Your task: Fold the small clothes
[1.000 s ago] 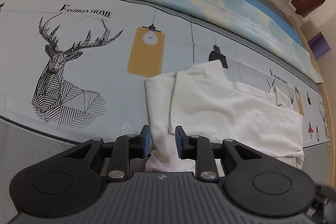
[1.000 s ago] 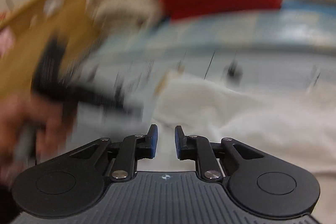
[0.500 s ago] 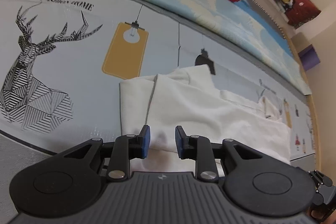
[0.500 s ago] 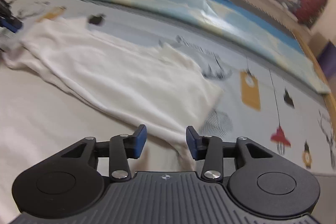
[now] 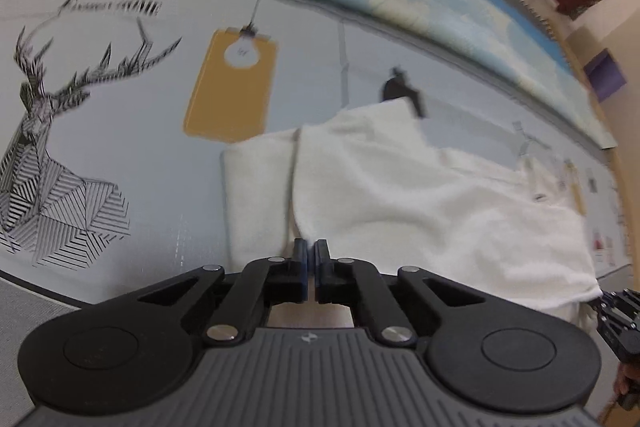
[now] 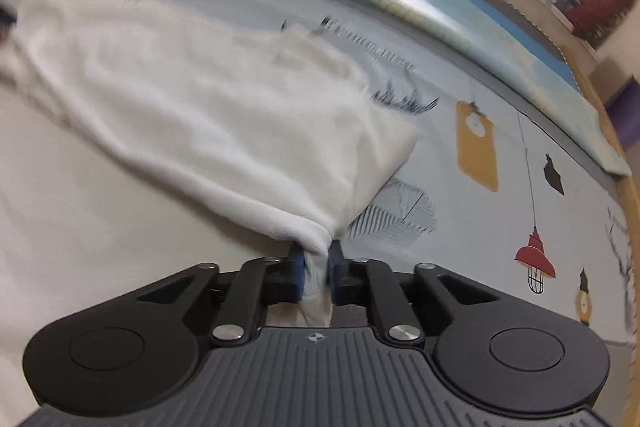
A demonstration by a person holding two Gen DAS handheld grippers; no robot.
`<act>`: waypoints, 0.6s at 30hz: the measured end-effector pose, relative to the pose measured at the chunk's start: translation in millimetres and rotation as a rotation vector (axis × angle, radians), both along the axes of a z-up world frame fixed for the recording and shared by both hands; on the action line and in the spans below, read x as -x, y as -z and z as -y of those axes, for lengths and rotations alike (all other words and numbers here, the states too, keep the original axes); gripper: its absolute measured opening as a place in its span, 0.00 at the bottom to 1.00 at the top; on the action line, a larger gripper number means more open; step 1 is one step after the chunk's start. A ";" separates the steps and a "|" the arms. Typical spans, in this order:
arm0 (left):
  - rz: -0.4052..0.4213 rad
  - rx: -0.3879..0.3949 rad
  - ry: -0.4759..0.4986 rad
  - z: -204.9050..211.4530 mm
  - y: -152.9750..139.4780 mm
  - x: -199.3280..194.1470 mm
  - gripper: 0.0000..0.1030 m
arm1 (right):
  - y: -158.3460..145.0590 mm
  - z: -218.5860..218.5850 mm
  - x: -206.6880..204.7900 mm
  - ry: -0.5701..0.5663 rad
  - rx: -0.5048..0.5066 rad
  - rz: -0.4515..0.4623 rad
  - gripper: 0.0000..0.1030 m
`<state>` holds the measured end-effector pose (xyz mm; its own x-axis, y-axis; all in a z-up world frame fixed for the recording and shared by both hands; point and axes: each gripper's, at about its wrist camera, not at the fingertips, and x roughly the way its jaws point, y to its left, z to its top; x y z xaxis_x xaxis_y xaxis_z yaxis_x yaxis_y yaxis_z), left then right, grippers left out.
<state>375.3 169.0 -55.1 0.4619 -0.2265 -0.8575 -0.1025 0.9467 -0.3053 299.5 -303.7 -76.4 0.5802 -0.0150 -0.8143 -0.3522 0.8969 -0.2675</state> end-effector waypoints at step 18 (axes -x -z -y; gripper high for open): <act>0.013 -0.121 0.189 29.9 -18.6 29.0 0.04 | -49.3 45.8 16.1 0.157 -0.294 -0.063 0.19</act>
